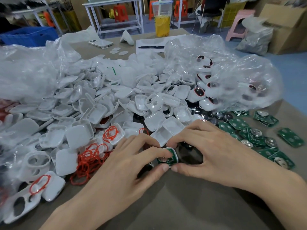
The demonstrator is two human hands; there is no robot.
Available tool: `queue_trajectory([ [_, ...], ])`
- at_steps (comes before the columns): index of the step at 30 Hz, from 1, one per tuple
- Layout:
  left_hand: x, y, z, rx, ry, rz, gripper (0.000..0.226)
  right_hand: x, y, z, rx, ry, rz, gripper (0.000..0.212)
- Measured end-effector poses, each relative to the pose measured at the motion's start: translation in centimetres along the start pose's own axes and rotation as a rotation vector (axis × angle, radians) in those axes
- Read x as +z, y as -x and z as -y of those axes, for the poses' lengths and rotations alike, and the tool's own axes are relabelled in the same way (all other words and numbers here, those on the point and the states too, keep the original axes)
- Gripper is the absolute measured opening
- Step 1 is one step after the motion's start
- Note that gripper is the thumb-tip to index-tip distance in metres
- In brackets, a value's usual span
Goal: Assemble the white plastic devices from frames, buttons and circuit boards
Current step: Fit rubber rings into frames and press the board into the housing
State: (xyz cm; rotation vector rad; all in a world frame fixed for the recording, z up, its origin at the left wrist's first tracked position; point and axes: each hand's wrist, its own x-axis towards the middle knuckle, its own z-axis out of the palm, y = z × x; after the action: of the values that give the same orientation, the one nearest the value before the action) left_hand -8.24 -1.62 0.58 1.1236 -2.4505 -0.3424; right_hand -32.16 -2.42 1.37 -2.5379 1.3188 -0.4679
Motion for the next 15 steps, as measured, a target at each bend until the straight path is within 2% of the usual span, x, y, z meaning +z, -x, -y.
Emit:
queue_trajectory([
  [15, 0.23, 0.07, 0.17, -0.005, -0.014, 0.022, 0.024, 0.14, 0.05, -0.14, -0.03, -0.019, -0.014, 0.027],
])
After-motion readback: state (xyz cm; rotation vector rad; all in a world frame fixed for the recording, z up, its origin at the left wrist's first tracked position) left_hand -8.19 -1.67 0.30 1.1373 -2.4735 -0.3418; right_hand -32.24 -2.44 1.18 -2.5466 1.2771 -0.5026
